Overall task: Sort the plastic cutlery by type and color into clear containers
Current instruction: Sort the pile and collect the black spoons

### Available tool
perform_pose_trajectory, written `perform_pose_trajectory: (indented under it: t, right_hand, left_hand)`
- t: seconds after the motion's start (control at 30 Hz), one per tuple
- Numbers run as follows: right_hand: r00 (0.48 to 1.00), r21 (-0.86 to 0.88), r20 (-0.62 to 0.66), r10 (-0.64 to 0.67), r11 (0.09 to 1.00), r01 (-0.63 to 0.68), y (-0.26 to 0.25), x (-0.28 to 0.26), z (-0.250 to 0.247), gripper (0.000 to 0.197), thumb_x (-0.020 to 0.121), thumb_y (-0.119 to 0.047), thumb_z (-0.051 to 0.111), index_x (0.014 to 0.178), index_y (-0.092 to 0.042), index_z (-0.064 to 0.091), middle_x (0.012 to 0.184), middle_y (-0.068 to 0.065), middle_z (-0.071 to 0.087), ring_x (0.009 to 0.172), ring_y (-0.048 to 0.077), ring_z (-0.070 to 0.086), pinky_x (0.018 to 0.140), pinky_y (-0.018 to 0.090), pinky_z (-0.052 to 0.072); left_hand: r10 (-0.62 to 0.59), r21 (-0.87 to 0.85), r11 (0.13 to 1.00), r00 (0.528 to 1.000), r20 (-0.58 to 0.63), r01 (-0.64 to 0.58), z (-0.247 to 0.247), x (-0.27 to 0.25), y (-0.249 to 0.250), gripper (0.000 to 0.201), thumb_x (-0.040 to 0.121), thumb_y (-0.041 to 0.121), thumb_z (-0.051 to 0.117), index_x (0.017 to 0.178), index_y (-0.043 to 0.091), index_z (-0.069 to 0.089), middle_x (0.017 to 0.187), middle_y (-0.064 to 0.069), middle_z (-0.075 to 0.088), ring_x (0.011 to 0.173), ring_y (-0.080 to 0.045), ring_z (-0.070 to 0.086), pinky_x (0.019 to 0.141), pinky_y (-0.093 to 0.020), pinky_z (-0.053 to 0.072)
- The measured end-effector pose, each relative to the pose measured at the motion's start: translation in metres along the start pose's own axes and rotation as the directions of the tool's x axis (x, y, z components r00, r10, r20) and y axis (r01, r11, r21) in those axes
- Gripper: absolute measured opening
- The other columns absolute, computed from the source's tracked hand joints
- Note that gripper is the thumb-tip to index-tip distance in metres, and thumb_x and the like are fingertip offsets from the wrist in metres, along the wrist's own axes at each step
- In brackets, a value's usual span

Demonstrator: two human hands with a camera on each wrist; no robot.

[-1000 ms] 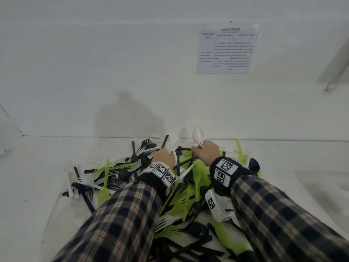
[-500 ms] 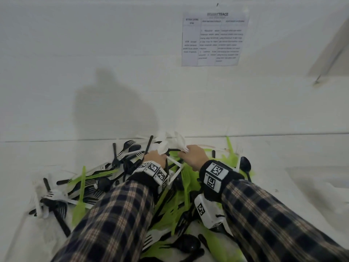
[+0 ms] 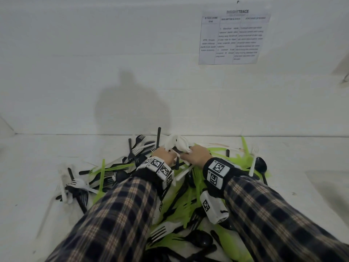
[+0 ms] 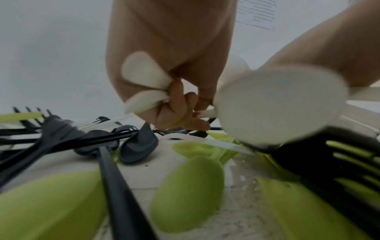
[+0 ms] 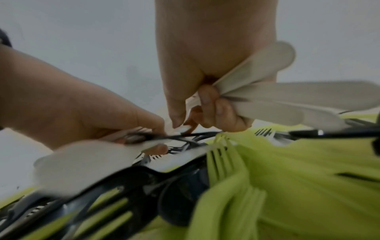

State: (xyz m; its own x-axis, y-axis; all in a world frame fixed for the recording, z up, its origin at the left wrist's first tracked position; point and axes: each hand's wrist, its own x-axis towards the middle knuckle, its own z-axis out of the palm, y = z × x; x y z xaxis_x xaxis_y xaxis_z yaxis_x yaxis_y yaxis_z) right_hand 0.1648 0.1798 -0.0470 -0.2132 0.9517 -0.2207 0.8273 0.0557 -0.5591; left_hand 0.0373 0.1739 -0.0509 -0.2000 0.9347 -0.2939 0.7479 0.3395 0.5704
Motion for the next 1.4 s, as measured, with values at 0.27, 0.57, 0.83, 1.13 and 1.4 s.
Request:
perform_pose_trajectory:
  t: [0.27, 0.57, 0.83, 1.13, 1.4]
  right_hand:
    - [0.975, 0.3, -0.035, 0.217, 0.933, -0.197, 0.004, -0.005, -0.005, 0.023, 0.089, -0.016, 0.048, 0.07, -0.003, 0.047, 0.063, 0.003, 0.039, 0.078, 0.025, 0.044, 0.051, 0.025, 0.028]
    - [0.945, 0.216, 0.203, 0.256, 0.93, -0.298, 0.002, -0.029, -0.013, 0.02, 0.085, -0.014, 0.05, 0.066, -0.009, 0.05, 0.064, 0.001, 0.042, 0.049, 0.014, 0.032, 0.046, 0.023, 0.026]
    - [0.99, -0.042, -0.073, 0.123, 0.991, -0.126, -0.003, -0.021, -0.006, 0.028, 0.097, -0.019, 0.037, 0.076, -0.003, 0.045, 0.08, 0.012, 0.049, 0.094, 0.033, 0.058, 0.056, 0.025, 0.035]
    - [0.998, -0.161, -0.023, 0.059, 0.985, -0.062, -0.032, -0.006, 0.018, 0.027, 0.09, -0.03, 0.054, 0.077, -0.008, 0.045, 0.075, 0.004, 0.048, 0.086, 0.023, 0.049, 0.07, 0.027, 0.036]
    - [0.994, -0.109, -0.014, 0.106, 0.988, -0.107, -0.035, -0.006, 0.024, 0.024, 0.091, -0.013, 0.045, 0.109, -0.001, 0.055, 0.114, 0.017, 0.058, 0.108, 0.032, 0.057, 0.08, 0.032, 0.045]
  left_hand:
    - [-0.07, -0.021, 0.997, 0.994, -0.084, 0.069, -0.013, -0.015, -0.009, 0.033, 0.097, 0.017, 0.041, 0.114, -0.007, 0.057, 0.121, -0.02, 0.059, 0.111, -0.033, 0.055, 0.081, -0.031, 0.04]
    - [-0.109, -0.326, 0.945, 0.937, -0.331, -0.005, -0.02, -0.03, -0.011, 0.031, 0.098, 0.013, 0.038, 0.121, -0.007, 0.043, 0.123, -0.025, 0.053, 0.112, -0.037, 0.051, 0.083, -0.034, 0.036]
    - [-0.14, -0.316, 0.948, 0.949, -0.283, 0.046, -0.024, -0.035, -0.02, 0.04, 0.098, 0.021, 0.036, 0.125, -0.005, 0.049, 0.128, -0.023, 0.053, 0.118, -0.035, 0.049, 0.09, -0.033, 0.037]
    - [-0.138, -0.348, 0.936, 0.958, -0.251, 0.044, -0.027, -0.03, -0.03, 0.037, 0.097, 0.02, 0.037, 0.114, -0.006, 0.058, 0.119, -0.022, 0.058, 0.109, -0.034, 0.052, 0.083, -0.032, 0.035]
    - [-0.157, -0.617, 0.787, 0.962, -0.222, -0.014, -0.023, -0.027, -0.034, 0.028, 0.09, 0.014, 0.04, 0.068, 0.012, 0.057, 0.06, -0.006, 0.052, 0.051, -0.021, 0.043, 0.054, -0.028, 0.037]
